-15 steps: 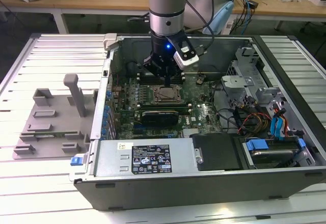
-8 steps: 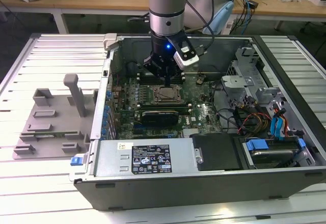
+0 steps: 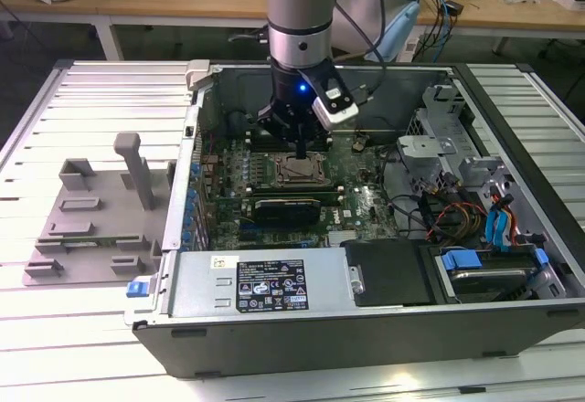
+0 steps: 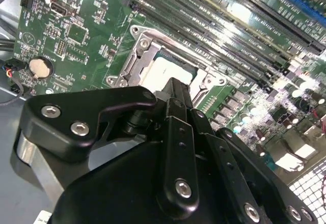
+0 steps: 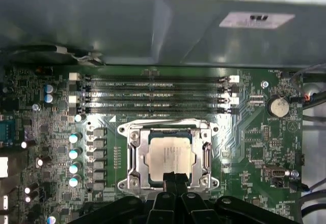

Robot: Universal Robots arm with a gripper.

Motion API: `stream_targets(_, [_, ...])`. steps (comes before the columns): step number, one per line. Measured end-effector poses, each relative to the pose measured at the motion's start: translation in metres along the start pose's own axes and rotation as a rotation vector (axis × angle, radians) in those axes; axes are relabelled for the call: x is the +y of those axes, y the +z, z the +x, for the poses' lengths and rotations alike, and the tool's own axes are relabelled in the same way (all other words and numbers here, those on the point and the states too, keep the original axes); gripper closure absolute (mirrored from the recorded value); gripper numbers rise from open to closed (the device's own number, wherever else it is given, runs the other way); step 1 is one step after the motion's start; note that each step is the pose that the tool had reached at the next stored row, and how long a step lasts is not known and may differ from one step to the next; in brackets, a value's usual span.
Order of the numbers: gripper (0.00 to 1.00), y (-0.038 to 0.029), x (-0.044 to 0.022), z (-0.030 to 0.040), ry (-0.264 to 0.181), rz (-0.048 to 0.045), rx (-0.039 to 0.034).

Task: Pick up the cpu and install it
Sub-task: 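Install the second cpu locking lever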

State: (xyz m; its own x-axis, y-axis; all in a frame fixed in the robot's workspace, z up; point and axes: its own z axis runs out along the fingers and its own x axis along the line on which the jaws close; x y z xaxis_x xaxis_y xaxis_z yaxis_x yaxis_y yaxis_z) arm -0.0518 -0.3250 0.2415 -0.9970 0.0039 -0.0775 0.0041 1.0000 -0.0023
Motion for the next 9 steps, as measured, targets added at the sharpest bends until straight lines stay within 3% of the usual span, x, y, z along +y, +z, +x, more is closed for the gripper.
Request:
stream_targets(4, [0.89, 0.0001, -0.0139, -0.0001, 0.000, 0.0000, 0.0000])
stream_targets(9, [0.89, 0.0001, -0.0244, -0.0001, 0.000, 0.0006, 0.0000])
